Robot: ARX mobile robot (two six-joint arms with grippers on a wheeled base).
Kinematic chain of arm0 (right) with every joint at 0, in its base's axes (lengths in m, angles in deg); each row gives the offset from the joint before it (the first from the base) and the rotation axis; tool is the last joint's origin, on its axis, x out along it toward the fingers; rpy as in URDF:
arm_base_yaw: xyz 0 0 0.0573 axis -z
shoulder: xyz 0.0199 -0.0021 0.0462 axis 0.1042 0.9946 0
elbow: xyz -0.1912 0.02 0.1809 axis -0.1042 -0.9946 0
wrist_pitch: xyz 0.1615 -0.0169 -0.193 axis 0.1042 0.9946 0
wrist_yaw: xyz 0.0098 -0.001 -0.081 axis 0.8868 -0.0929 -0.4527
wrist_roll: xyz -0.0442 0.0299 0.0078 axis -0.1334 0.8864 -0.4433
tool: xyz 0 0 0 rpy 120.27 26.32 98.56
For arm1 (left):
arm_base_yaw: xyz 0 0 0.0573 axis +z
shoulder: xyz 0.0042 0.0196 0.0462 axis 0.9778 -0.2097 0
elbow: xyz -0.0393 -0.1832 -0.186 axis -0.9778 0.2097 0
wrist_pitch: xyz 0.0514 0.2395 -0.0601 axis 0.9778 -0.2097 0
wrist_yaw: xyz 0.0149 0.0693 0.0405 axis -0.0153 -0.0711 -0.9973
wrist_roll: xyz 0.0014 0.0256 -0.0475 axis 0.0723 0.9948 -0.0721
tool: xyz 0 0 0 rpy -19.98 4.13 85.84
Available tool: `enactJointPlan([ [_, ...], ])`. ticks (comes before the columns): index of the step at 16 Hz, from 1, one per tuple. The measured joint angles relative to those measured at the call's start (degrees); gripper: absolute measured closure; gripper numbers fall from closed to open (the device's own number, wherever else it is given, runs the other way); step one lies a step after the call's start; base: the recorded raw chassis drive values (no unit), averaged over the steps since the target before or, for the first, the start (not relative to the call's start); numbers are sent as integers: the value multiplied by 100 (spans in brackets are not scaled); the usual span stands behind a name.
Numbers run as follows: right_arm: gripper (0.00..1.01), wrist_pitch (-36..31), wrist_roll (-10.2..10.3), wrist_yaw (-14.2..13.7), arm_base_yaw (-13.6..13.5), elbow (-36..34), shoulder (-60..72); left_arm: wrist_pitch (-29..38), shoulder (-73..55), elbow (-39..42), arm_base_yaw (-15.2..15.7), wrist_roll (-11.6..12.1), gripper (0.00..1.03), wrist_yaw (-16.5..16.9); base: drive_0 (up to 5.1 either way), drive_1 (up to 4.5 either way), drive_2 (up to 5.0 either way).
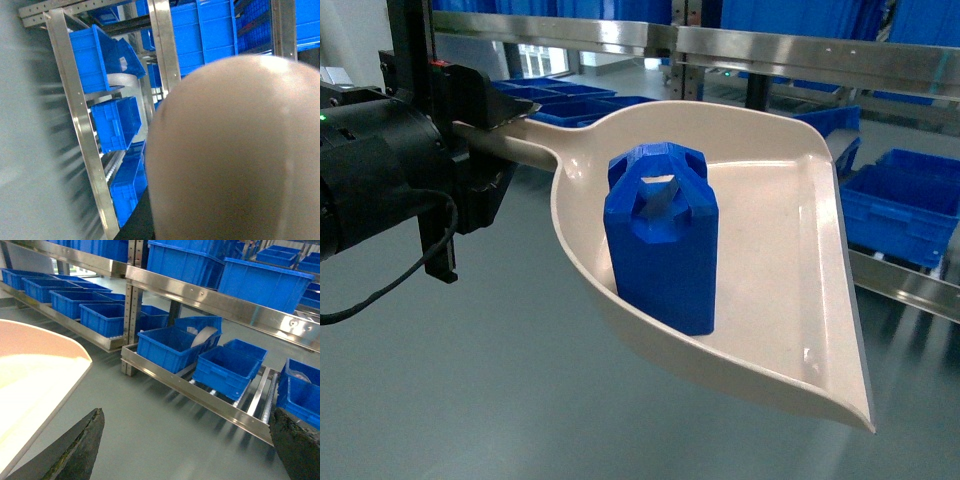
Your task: Place part in tray to right shelf
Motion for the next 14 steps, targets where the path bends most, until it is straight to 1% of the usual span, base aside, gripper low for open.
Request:
enactJointPlan([
  [14, 3, 2, 0, 0, 0, 0, 0, 4, 0, 2, 11, 0, 85, -4, -152, -152, -152],
])
